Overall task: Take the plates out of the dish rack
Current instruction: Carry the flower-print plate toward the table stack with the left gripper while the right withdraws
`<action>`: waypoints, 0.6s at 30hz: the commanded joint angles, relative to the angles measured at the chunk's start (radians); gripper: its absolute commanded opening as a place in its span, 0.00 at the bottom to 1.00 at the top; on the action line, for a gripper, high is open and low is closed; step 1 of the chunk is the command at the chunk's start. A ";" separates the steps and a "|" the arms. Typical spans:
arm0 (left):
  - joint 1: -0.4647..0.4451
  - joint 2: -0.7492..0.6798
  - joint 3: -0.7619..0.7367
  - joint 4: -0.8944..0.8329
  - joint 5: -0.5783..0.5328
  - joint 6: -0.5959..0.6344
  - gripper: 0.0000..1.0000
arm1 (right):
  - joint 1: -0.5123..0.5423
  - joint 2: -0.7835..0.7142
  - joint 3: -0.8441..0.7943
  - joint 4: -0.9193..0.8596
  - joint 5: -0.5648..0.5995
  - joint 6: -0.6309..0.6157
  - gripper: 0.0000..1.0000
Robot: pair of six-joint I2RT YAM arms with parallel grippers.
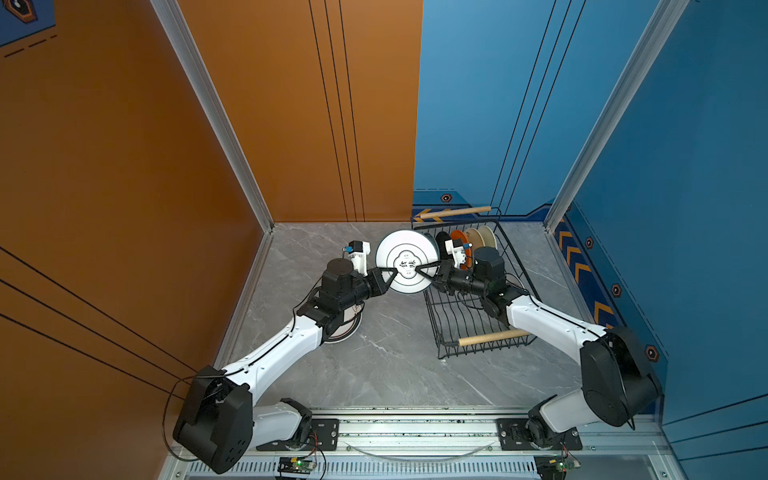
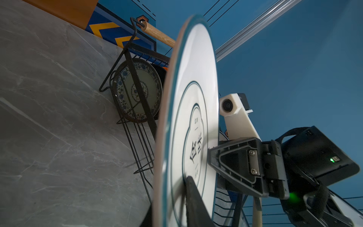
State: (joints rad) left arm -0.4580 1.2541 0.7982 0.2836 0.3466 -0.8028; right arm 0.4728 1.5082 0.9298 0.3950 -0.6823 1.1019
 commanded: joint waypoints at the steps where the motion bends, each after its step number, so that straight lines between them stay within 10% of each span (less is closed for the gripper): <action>1: 0.031 -0.021 -0.029 -0.049 -0.005 0.011 0.14 | 0.009 0.000 0.050 0.114 -0.035 0.010 0.47; 10: 0.131 -0.167 -0.037 -0.260 -0.037 0.050 0.09 | -0.026 0.006 0.132 -0.124 -0.047 -0.153 0.78; 18: 0.331 -0.299 -0.049 -0.563 -0.105 0.065 0.10 | -0.025 -0.120 0.319 -0.819 0.334 -0.649 0.93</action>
State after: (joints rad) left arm -0.1776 0.9928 0.7586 -0.1394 0.2825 -0.7643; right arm 0.4480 1.4513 1.1870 -0.1211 -0.5304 0.6933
